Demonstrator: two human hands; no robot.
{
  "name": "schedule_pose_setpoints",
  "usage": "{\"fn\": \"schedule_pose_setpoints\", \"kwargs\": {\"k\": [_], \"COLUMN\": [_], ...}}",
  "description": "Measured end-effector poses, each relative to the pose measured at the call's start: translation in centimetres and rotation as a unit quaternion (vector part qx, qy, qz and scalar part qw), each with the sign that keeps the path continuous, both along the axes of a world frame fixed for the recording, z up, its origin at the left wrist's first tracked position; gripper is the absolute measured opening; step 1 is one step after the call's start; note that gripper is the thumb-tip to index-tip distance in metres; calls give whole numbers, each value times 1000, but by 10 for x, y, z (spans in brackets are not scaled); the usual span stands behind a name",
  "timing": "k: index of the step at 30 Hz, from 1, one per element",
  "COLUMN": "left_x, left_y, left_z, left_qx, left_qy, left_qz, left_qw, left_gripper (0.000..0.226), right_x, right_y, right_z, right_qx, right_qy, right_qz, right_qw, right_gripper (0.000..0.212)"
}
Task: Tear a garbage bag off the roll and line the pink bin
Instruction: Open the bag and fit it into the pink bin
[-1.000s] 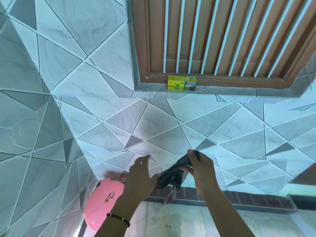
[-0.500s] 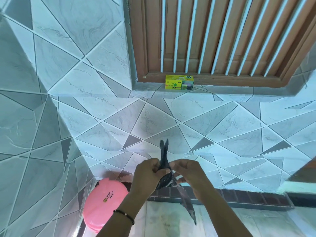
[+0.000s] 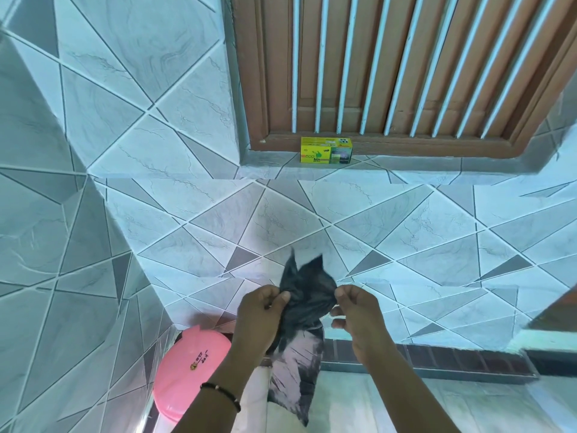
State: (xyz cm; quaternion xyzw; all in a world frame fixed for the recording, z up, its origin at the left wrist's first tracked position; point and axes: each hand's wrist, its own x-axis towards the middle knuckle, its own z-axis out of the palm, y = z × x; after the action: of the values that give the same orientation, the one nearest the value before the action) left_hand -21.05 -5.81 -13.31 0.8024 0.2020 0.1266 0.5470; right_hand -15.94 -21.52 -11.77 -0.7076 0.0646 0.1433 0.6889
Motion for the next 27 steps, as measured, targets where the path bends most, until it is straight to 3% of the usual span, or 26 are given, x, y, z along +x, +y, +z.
{"fn": "schedule_pose_setpoints", "kwargs": {"k": [4,6,9,11,14,16,18,19,20,22,25,27], "left_x": [1,-1,-4,-8,-14,-13,-7,-4,-1,5,9,11], "left_y": [24,39,62,72,80,79,71,65,57,46,30,22], "left_z": [-4,-10,-17,-17,-21,-23,-22,-18,-12,-6,6,12], "left_qx": [-106,-94,18,119,155,102,-88,-209,-304,-360,-278,-210], "left_qy": [-30,-24,-8,59,139,151,107,89,81,54,22,0], "left_qz": [102,136,181,172,166,159,160,164,169,172,147,107], "left_qw": [989,986,983,976,964,970,977,960,934,915,949,972], "left_gripper": [20,21,28,31,32,29,27,25,24,28,33,29], "right_x": [7,10,15,19,23,25,26,25,24,22,26,30], "right_y": [-10,-14,-22,-27,-28,-26,-24,-24,-23,-21,-12,-5], "right_z": [3,5,8,11,11,7,3,1,1,-1,3,10], "right_qx": [65,91,114,142,215,266,291,291,284,206,-32,-103], "right_qy": [19,11,-10,-18,-7,4,15,21,28,25,-50,-99], "right_qz": [-77,-101,-124,-124,-121,-101,-46,0,47,102,57,68], "right_qw": [995,991,986,982,969,959,956,956,957,973,997,987], "right_gripper": [21,24,26,25,22,22,20,18,16,15,21,36]}}
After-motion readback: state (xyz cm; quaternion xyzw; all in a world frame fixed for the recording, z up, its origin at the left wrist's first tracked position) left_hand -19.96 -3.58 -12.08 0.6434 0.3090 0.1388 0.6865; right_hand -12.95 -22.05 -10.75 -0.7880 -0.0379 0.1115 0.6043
